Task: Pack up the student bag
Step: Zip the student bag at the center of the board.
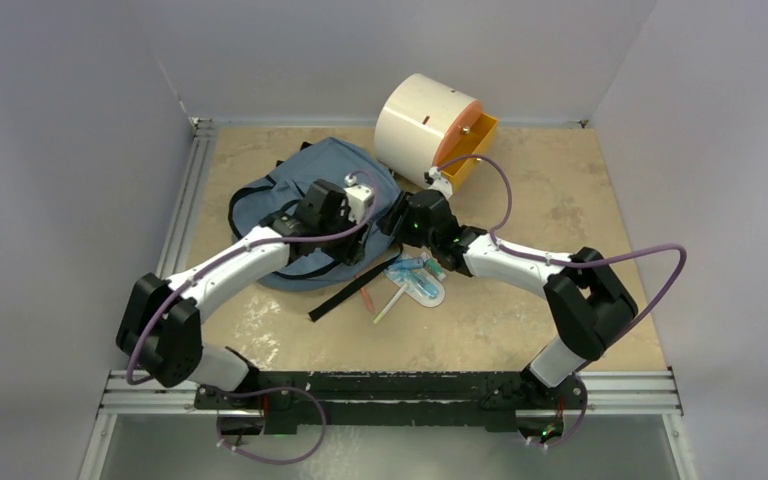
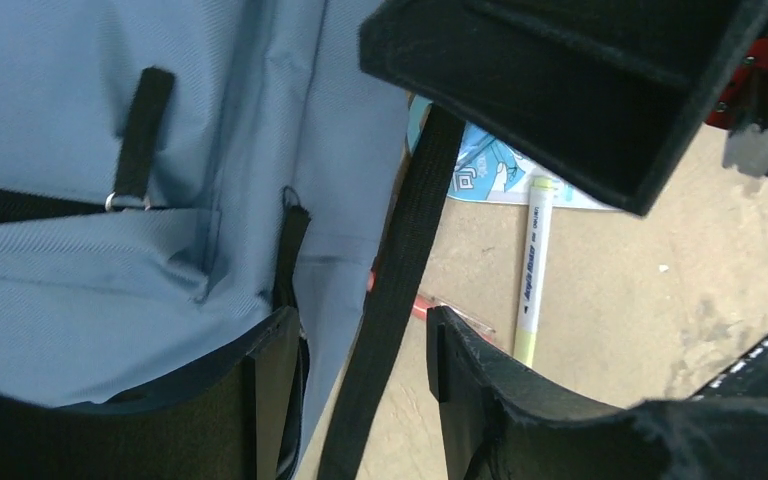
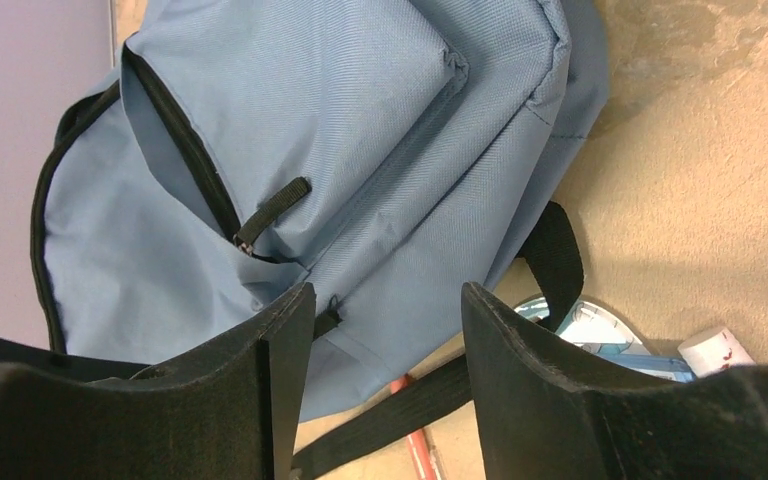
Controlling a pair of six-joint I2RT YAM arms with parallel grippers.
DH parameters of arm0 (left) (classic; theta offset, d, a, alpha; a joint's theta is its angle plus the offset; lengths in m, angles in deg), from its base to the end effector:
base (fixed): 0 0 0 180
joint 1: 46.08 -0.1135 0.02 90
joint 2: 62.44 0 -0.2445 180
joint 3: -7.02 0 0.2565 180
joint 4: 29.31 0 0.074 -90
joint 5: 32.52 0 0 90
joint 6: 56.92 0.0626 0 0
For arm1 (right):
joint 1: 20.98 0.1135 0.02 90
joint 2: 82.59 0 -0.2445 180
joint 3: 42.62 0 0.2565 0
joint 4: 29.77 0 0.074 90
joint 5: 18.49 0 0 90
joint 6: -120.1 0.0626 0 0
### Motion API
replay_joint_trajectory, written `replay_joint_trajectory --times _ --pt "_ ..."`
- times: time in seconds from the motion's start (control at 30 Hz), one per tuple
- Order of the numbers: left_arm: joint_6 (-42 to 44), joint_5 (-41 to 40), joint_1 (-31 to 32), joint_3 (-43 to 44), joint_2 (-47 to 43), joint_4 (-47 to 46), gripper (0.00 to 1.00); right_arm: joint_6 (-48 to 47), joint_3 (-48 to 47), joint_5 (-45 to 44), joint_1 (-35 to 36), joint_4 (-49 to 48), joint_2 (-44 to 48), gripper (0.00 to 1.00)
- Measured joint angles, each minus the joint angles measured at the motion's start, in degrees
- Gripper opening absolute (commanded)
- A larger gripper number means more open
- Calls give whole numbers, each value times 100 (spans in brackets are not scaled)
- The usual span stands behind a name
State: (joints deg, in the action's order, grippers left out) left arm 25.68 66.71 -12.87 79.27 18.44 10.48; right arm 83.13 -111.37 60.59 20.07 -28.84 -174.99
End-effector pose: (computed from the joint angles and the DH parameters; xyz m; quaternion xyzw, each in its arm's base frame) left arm 0.2664 -0.1864 0.2148 0.2360 0.9019 -0.1933 0.3057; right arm 0.3007 0.2461 0.1985 0.1385 0.8277 0.3391 0.4252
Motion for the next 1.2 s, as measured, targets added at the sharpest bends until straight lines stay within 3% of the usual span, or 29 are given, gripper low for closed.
replay_joint_trajectory --times 0.47,0.7,1.2 --pt "734 -1097 245 293 802 -221 42 138 96 44 -26 -107 0 52" --pt "824 -1117 256 295 973 -337 35 142 98 138 -26 -120 -2 51" --pt "911 -1233 304 295 1220 -439 31 184 219 149 -31 -201 -11 51"
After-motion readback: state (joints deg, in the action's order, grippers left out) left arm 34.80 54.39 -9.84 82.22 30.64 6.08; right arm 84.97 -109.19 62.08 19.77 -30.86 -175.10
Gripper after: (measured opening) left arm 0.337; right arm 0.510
